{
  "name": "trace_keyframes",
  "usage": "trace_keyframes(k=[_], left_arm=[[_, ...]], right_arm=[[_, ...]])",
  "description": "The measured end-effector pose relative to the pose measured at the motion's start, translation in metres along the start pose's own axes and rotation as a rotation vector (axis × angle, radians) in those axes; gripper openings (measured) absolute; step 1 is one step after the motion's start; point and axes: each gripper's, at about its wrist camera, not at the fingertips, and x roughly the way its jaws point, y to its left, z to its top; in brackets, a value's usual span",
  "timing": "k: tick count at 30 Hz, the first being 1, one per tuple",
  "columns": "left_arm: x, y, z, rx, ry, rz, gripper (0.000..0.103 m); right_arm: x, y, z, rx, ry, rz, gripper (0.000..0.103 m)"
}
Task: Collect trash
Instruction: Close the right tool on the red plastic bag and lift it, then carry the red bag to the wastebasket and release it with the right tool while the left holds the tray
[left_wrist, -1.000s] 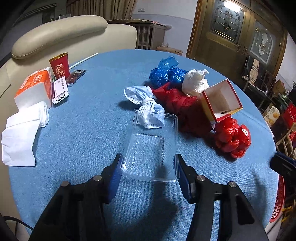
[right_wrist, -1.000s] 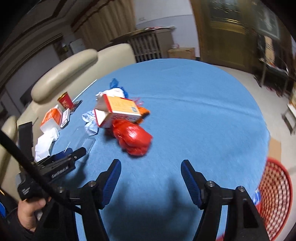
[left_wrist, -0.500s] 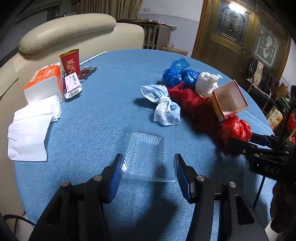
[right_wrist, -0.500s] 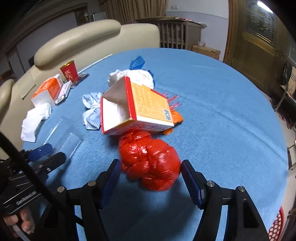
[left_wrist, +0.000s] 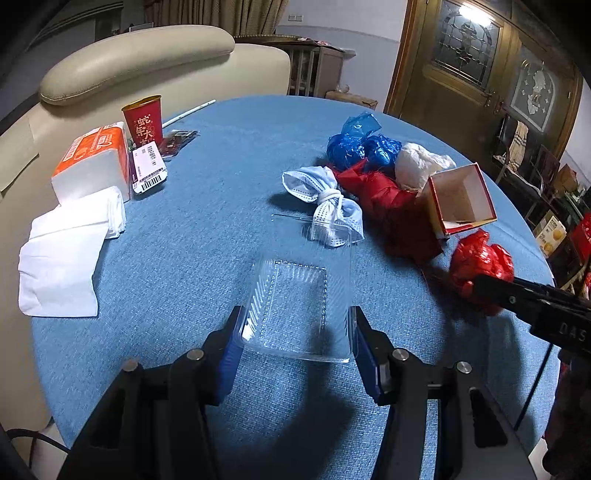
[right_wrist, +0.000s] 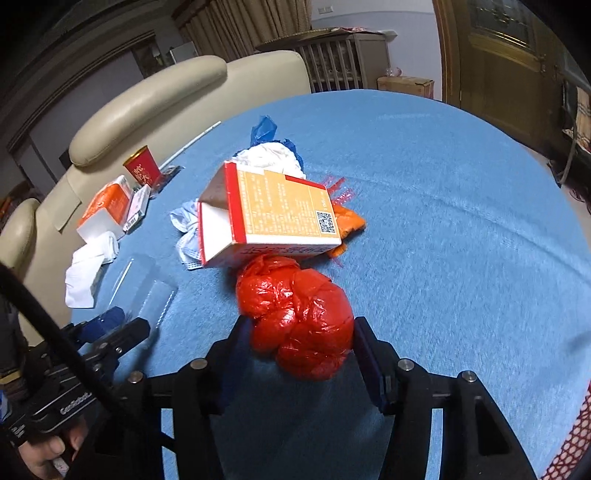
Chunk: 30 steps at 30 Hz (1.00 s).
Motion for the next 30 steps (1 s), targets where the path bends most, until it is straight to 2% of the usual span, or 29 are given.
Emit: trace_keyframes(k=[8, 19, 30], left_arm=[[-0.005, -0.006, -0.004, 0.019, -0.007, -0.001, 0.056], [-0.015, -0.017, -0.006, 0.050, -0.020, 0.004, 0.056], [-0.024, -0.030, -0.008, 0.081, -0.031, 0.022, 0.056]], right_arm=[[-0.029, -0.005, -0.018, 0.065, -0.041, 0.036, 0.058], [-0.059, -0.027, -0.050, 0.223, -0.086, 0.073, 0.058], [-0.081, -0.035, -0.064, 0.263, -0.122, 0.085, 0.058]])
